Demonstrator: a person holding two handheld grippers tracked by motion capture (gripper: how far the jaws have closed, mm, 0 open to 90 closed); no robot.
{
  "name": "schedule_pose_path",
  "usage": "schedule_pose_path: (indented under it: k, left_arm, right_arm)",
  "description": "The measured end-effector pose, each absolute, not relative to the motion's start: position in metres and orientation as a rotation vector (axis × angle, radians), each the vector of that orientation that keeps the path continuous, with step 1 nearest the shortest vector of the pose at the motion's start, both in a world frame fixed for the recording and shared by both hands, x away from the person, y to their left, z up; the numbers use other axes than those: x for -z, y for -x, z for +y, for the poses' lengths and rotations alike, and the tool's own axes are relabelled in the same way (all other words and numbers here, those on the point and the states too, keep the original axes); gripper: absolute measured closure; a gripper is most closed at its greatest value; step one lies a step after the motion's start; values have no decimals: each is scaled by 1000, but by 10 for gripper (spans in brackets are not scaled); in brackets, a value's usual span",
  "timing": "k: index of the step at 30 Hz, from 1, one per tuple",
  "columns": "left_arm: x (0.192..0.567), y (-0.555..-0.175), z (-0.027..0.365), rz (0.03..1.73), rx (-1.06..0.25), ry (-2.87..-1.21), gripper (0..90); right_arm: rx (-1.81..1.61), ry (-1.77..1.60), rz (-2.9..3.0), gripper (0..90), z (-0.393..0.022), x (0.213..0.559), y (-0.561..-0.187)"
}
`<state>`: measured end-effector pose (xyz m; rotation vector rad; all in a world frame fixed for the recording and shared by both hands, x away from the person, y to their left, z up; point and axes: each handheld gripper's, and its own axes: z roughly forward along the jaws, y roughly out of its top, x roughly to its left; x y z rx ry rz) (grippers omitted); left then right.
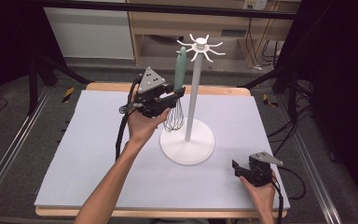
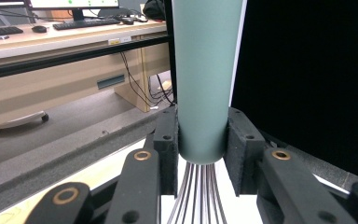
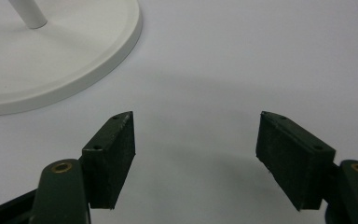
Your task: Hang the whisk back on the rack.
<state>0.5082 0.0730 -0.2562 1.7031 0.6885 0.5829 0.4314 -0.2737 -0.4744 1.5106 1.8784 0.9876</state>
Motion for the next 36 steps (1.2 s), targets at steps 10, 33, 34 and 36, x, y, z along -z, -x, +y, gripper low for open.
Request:
schedule_pose_path:
  k: [10,33,34,36]
  left_arm:
    - [259,-511,71,689,-602,-1702,668]
    - [284,-476,115,719,-603,-1706,451]
    - [287,-474,119,728,-603,-1713,444]
    - [295,-471,125,736,-606,-1713,436]
  right_arm:
    - [-994,-1511,1876,285,-273,474,-431]
    - [-1005,-1521,1865,278,-274,473,-429]
    - [-1004,-1521,1861,278,-274,473,-429]
    - [-1007,-1516,1862,278,-275,472,-429]
